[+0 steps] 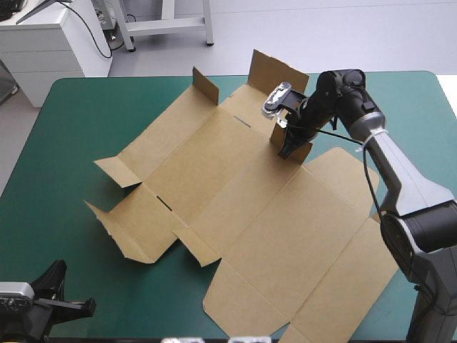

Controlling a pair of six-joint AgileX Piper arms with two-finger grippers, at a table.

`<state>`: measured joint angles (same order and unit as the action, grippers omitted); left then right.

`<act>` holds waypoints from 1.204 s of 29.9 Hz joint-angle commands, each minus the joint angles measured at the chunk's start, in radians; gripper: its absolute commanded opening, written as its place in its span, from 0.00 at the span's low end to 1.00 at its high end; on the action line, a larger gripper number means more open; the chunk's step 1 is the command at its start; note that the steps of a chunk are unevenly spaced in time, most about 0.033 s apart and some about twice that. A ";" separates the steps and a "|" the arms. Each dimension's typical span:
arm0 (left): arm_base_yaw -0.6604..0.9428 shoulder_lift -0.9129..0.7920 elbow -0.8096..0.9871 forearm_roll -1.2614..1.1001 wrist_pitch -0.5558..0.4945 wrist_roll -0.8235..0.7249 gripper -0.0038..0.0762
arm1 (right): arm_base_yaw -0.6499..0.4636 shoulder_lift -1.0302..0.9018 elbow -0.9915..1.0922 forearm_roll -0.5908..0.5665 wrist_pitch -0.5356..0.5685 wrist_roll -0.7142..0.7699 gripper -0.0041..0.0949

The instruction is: Fold the box

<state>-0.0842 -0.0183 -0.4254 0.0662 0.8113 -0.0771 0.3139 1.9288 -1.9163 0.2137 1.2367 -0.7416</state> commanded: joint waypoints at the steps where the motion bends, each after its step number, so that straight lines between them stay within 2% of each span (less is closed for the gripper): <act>1: -0.003 -0.006 -0.022 -0.002 -0.074 -0.012 0.04 | 0.048 -0.023 -0.047 -0.032 0.008 -0.134 0.02; 6: -0.003 -0.006 -0.022 -0.002 -0.074 -0.012 0.04 | 0.159 0.031 -0.052 -0.146 0.004 -0.309 0.02; 9: -0.003 -0.006 -0.022 -0.002 -0.074 -0.012 0.04 | 0.218 0.048 -0.052 -0.197 -0.046 -0.380 0.02; 13: -0.003 -0.006 -0.022 -0.002 -0.074 -0.012 0.04 | 0.265 0.061 -0.053 -0.206 -0.158 -0.398 0.02; 20: -0.003 -0.006 -0.022 -0.002 -0.074 -0.012 0.04 | 0.276 0.061 -0.053 -0.201 -0.214 -0.498 0.02; 26: -0.003 -0.006 -0.022 -0.002 -0.074 -0.012 0.04 | 0.276 0.076 -0.053 -0.199 -0.227 -0.429 0.02; 29: -0.003 -0.006 -0.022 -0.002 -0.074 -0.012 0.04 | 0.276 0.076 -0.054 -0.195 -0.257 -0.299 0.02; 31: -0.003 -0.006 -0.022 -0.002 -0.074 -0.012 0.04 | 0.276 0.076 -0.054 -0.203 -0.256 -0.268 0.04; 33: -0.003 -0.006 -0.022 -0.002 -0.074 -0.012 0.04 | 0.276 0.076 -0.054 -0.204 -0.247 -0.266 0.10; 36: -0.003 -0.006 -0.022 -0.002 -0.074 -0.012 0.04 | 0.276 0.076 -0.054 -0.204 -0.247 -0.248 0.26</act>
<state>-0.0842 -0.0183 -0.4254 0.0662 0.8113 -0.0771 0.5922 2.0687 -1.9342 0.0099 1.0249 -1.0154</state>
